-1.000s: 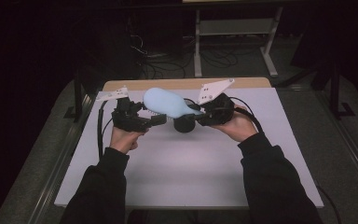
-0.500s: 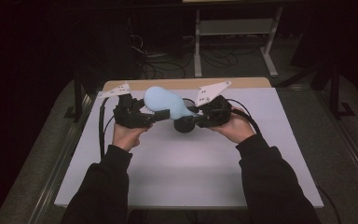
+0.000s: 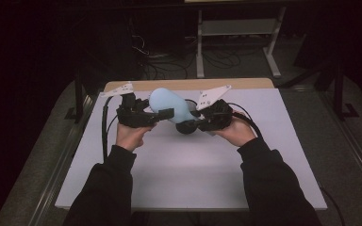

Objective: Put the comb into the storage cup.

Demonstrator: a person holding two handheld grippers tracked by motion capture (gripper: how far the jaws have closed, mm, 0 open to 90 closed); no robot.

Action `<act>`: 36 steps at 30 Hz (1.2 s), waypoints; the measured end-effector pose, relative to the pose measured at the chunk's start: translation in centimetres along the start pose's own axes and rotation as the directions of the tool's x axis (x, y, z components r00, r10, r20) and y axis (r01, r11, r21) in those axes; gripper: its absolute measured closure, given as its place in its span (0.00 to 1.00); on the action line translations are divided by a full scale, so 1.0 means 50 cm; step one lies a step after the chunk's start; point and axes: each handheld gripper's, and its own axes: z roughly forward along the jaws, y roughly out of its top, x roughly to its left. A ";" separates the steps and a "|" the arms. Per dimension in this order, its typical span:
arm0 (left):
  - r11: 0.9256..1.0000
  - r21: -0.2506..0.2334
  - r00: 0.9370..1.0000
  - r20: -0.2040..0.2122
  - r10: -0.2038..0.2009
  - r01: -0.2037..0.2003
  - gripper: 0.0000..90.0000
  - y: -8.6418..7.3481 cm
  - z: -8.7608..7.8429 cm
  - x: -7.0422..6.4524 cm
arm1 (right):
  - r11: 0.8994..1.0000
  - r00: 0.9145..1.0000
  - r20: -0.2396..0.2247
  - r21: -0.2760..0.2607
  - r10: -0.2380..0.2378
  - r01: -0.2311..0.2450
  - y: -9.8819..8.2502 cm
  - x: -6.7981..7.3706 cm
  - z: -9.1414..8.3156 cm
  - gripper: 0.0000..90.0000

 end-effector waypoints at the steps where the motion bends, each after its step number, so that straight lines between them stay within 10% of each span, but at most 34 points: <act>1: 1.000 0.000 1.000 0.000 0.002 -0.002 0.17 0.001 0.000 -0.001 | 1.000 1.000 -0.001 0.001 0.000 0.000 -0.001 0.000 0.003 0.76; 36: 0.997 0.062 0.993 -0.108 0.045 -0.039 0.51 -0.012 0.026 -0.005 | 0.999 0.999 -0.012 -0.010 0.053 -0.053 -0.044 0.009 0.043 0.77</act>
